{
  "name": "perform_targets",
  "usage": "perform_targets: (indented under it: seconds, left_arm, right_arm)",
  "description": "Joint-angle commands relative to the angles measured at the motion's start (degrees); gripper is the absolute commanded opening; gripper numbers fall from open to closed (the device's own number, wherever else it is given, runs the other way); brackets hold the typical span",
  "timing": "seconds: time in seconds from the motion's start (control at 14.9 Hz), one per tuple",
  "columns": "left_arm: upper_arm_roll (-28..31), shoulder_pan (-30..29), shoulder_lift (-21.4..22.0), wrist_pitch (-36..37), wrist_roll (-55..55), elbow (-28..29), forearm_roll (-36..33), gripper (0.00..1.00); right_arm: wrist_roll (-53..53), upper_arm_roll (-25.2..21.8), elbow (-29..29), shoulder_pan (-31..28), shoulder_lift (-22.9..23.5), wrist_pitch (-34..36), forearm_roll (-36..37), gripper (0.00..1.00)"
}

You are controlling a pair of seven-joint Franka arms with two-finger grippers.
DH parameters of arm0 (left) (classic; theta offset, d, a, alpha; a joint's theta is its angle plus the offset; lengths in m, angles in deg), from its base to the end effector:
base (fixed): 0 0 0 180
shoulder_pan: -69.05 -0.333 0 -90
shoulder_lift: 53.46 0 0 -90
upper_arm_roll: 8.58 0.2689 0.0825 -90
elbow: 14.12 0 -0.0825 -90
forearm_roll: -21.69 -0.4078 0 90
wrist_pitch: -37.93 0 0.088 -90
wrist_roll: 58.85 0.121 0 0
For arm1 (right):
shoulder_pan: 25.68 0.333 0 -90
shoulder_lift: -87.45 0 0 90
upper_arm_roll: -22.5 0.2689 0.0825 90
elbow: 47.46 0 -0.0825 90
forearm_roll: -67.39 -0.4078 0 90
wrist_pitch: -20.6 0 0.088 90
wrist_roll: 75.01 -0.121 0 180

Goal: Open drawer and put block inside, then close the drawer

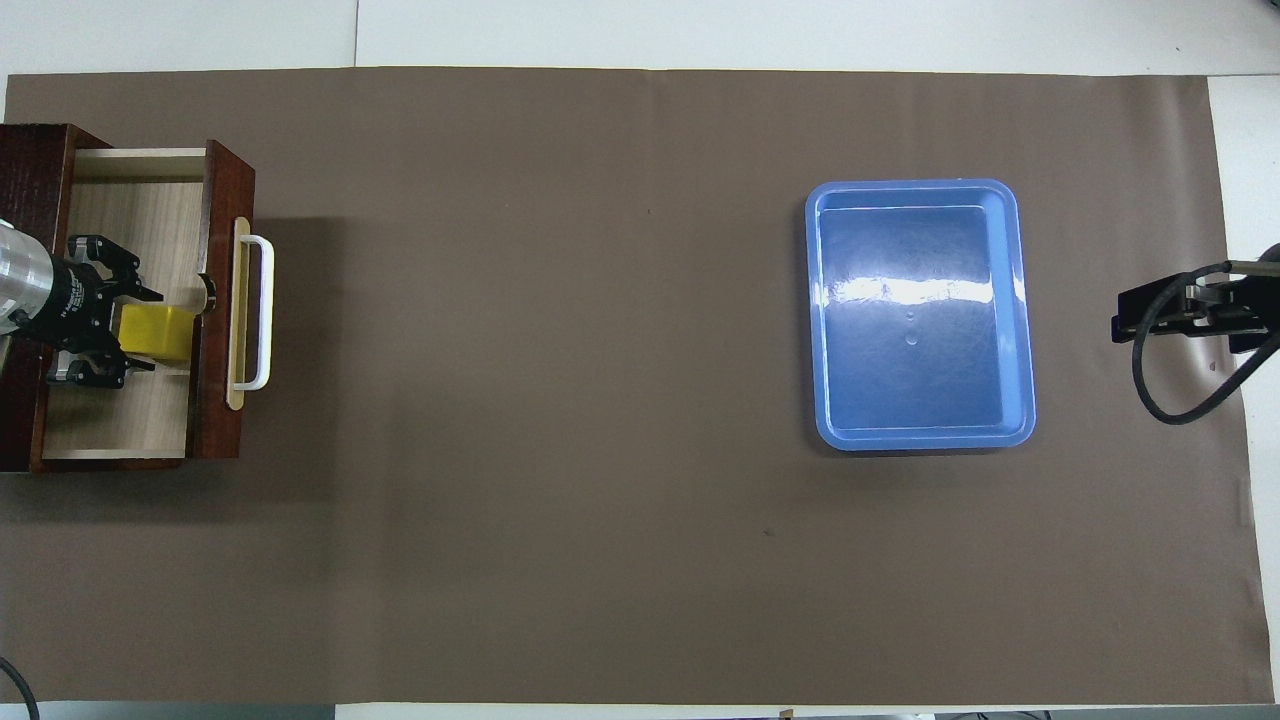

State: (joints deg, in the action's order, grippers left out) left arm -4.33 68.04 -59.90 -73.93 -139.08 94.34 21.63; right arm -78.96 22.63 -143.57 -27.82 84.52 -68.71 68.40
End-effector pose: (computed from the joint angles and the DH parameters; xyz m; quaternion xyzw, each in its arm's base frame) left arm 0.5957 0.0544 0.3688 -0.7343 -0.6783 0.0181 0.0197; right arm 0.5596 -0.0218 0.5389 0.9980 -0.0518 -0.0336 0.0094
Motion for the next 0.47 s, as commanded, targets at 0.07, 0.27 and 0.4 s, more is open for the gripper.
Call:
perform_targets:
  seconds: [0.07, 0.27, 0.4]
  left_arm:
    - [0.2, 0.7, 1.5, 1.5, -1.1, -0.8, -0.5, 1.00]
    - [-0.7, 1.8, 2.0, 6.5, -1.3, -5.2, -0.3, 1.00]
    - [-0.7, 4.3, 2.7, 10.5, -2.0, -9.0, -0.1, 1.00]
  right_arm:
    - [8.1, 0.8, 1.1, -1.1, 0.6, 1.2, 0.6, 1.00]
    - [9.6, 0.8, 0.9, -1.0, 0.6, 0.7, 0.5, 1.00]
    - [10.0, 0.8, 0.8, -0.9, 0.5, 0.6, 0.5, 1.00]
